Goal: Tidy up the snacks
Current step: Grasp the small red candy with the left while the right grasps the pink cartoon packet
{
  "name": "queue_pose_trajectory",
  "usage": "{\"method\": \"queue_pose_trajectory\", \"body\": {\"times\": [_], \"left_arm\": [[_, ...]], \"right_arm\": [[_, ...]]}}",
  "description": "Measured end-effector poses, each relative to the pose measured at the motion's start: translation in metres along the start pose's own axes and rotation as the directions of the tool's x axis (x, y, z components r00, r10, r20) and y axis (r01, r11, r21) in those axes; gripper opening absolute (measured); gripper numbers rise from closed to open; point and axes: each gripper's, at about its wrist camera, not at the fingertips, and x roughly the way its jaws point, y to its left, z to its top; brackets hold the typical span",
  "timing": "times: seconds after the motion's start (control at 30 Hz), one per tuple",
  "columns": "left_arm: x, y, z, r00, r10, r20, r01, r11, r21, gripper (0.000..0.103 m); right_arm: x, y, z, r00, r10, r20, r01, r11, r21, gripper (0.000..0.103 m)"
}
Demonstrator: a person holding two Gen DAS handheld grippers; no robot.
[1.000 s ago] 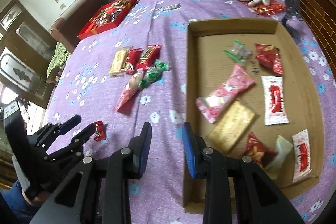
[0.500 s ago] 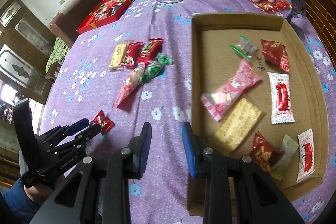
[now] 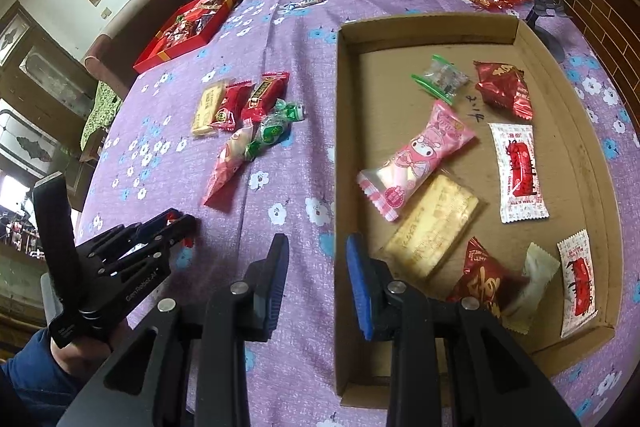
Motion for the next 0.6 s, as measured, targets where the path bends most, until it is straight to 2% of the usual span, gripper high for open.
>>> {"method": "queue_pose_trajectory", "body": {"times": [0.23,0.3,0.4,0.47,0.6], "left_arm": [[-0.014,0.013,-0.01,0.999,0.021,0.031,-0.022,0.999,0.038,0.019],[-0.019,0.02,-0.012,0.998,0.036,0.043,-0.038,0.998,0.048,0.019],[-0.024,0.032,-0.014,0.998,0.046,0.052,-0.049,0.997,0.053,0.019],[-0.026,0.04,-0.015,0.997,0.052,0.054,-0.055,0.997,0.052,0.019],[-0.032,0.058,-0.017,0.996,0.059,0.063,-0.062,0.997,0.049,0.019]], "right_arm": [[0.016,0.026,0.022,0.995,0.083,-0.046,-0.083,0.997,-0.004,0.029],[0.026,0.04,0.03,0.992,0.108,-0.071,-0.109,0.994,-0.012,0.038],[0.046,0.059,0.041,0.982,0.158,-0.102,-0.158,0.987,0.017,0.039],[0.069,0.07,0.047,0.978,0.148,-0.145,-0.144,0.989,0.043,0.039],[0.093,0.074,0.054,0.98,0.121,-0.159,-0.105,0.989,0.106,0.039]]}}
